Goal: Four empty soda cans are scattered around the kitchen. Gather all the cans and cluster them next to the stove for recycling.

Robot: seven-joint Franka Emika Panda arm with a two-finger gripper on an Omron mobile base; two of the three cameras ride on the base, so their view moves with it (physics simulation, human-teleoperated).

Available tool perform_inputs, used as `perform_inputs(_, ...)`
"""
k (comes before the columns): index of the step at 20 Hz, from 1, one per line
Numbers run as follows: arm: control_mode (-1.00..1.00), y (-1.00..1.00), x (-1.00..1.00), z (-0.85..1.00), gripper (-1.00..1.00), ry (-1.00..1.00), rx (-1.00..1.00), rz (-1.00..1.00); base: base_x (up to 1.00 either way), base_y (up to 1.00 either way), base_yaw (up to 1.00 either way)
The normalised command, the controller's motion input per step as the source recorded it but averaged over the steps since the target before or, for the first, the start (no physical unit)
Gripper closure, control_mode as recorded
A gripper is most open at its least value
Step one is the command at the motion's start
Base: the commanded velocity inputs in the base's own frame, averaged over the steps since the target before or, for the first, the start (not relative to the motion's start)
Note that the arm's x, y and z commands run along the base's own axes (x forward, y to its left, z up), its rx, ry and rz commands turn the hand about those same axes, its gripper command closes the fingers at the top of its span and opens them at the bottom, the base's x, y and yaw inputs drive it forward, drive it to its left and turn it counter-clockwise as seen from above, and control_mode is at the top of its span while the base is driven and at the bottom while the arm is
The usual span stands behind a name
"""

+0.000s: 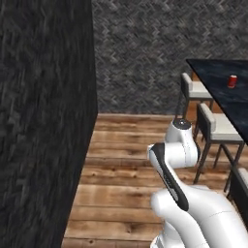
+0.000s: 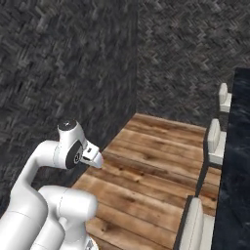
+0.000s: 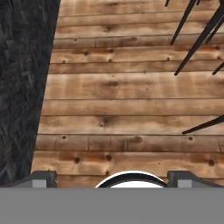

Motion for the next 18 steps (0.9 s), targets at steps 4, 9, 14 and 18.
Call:
perform_inputs(4, 1.0, 0.0, 0.0, 0.0, -1.0, 0.0, 0.0, 0.0, 0.66, 0.0, 0.0)
perform_inputs(9, 1.0, 0.0, 0.0, 0.0, -1.0, 0.0, 0.0, 0.0, 0.65, 0.0, 0.0)
perform_inputs(14, 1.0, 0.0, 0.0, 0.0, -1.0, 0.0, 0.0, 0.0, 0.66, 0.0, 0.0)
perform_inputs(18, 1.0, 0.0, 0.0, 0.0, -1.0, 0.0, 0.0, 0.0, 0.65, 0.0, 0.0)
